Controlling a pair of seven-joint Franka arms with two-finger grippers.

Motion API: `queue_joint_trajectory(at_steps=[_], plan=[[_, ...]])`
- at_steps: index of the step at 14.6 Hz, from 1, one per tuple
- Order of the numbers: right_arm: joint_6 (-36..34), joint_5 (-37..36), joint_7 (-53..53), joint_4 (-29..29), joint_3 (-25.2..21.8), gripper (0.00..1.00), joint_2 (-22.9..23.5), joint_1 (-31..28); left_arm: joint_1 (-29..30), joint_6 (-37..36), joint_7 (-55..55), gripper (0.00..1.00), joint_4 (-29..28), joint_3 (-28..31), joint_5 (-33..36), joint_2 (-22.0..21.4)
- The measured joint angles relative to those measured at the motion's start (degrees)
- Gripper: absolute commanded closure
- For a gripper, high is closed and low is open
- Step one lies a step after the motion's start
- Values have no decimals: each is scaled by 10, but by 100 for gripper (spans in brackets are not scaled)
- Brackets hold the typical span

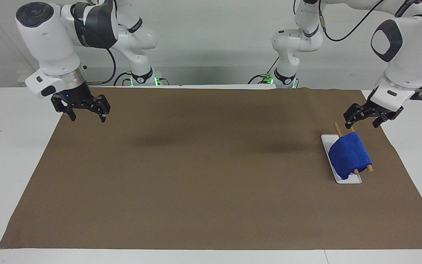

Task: Right arm passes towel to left arm to hang

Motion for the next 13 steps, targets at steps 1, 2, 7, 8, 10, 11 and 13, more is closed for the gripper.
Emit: queue_joint_trajectory(at_steps=[1,2,7,8,10,11,13], plan=[[0,0,0,0,0,0,0,0,-3,0,0,0,-1,0,0,0],[0,0,0,0,0,0,0,0,-4,0,-2,0,-1,0,0,-1],[-89,0,-1,1,0,0,-2,0,-6,0,-19,0,-1,3,0,-6],[-101,2,-4,1,0,0,-5,-1,-6,0,-19,0,-1,4,0,-7],[-107,5,-9,2,-3,0,-13,-7,-6,0,-20,0,-1,4,0,-7],[-107,7,-12,3,-4,0,-18,-15,-6,0,-20,0,-2,4,0,-7],[-108,20,-25,3,-6,0,-29,-31,-6,0,-21,0,-2,4,0,-7]])
